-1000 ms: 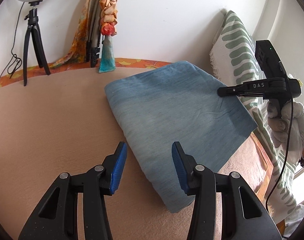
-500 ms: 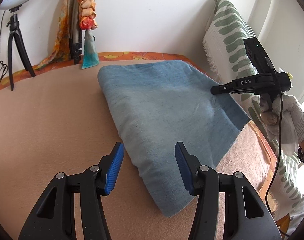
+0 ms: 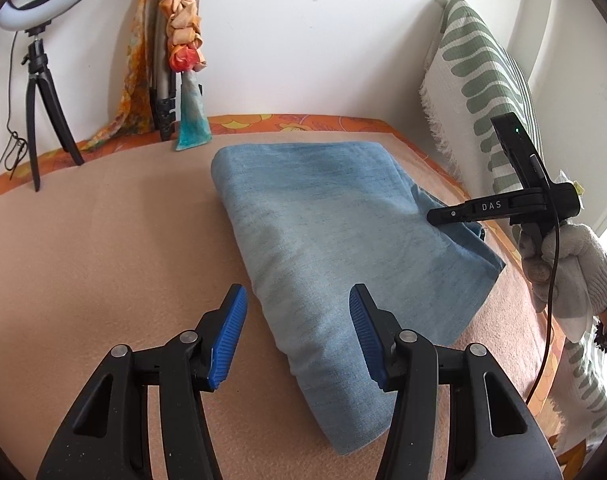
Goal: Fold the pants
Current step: 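Lower the folded jeans onto the stack and open both grippers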
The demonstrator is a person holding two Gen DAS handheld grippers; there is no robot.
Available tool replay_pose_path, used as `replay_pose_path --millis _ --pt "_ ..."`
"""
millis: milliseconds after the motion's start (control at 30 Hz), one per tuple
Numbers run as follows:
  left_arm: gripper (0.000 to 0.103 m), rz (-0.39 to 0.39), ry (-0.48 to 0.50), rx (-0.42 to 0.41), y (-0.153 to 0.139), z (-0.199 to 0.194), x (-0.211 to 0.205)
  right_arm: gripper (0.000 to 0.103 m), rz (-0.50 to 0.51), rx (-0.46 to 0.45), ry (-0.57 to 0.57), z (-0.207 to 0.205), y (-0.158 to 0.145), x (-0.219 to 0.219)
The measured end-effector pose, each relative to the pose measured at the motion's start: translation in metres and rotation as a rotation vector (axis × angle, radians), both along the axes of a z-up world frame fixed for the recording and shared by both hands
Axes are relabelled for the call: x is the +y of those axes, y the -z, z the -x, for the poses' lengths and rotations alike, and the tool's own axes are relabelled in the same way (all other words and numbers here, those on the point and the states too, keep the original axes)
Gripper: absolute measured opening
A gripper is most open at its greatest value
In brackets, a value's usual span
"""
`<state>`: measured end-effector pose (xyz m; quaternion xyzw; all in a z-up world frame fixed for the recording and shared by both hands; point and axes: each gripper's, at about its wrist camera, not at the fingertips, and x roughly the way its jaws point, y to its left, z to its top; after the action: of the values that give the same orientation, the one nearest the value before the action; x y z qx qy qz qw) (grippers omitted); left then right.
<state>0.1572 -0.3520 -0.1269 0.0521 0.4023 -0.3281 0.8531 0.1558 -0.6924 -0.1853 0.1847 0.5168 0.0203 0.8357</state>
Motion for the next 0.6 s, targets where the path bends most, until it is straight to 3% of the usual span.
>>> replay_pose_path --millis 100,167,233,300,367,500,600 --pt "0.061 0.008 -0.003 0.002 0.0 -0.003 -0.001 0.023 0.038 0.003 0.0 0.002 -0.004 -0.002" --pt "0.061 0.014 -0.004 0.011 0.001 -0.006 -0.001 0.024 0.048 -0.009 0.003 0.004 -0.007 -0.006" --pt "0.063 0.02 -0.005 0.023 0.003 -0.009 -0.001 0.034 0.05 -0.018 0.012 0.007 -0.01 -0.012" --pt "0.064 0.023 -0.012 0.035 0.005 -0.012 -0.001 0.051 0.065 -0.034 0.021 0.009 -0.014 -0.021" --pt "0.066 0.051 -0.017 0.06 0.006 -0.016 0.002 0.06 0.058 -0.057 0.019 0.011 -0.018 -0.028" --pt "0.069 0.134 -0.058 0.17 0.015 -0.032 0.01 0.08 0.004 -0.106 0.019 0.011 -0.021 -0.042" --pt "0.069 0.214 -0.094 0.279 0.023 -0.045 0.017 0.087 -0.089 -0.123 0.009 0.01 -0.016 -0.054"
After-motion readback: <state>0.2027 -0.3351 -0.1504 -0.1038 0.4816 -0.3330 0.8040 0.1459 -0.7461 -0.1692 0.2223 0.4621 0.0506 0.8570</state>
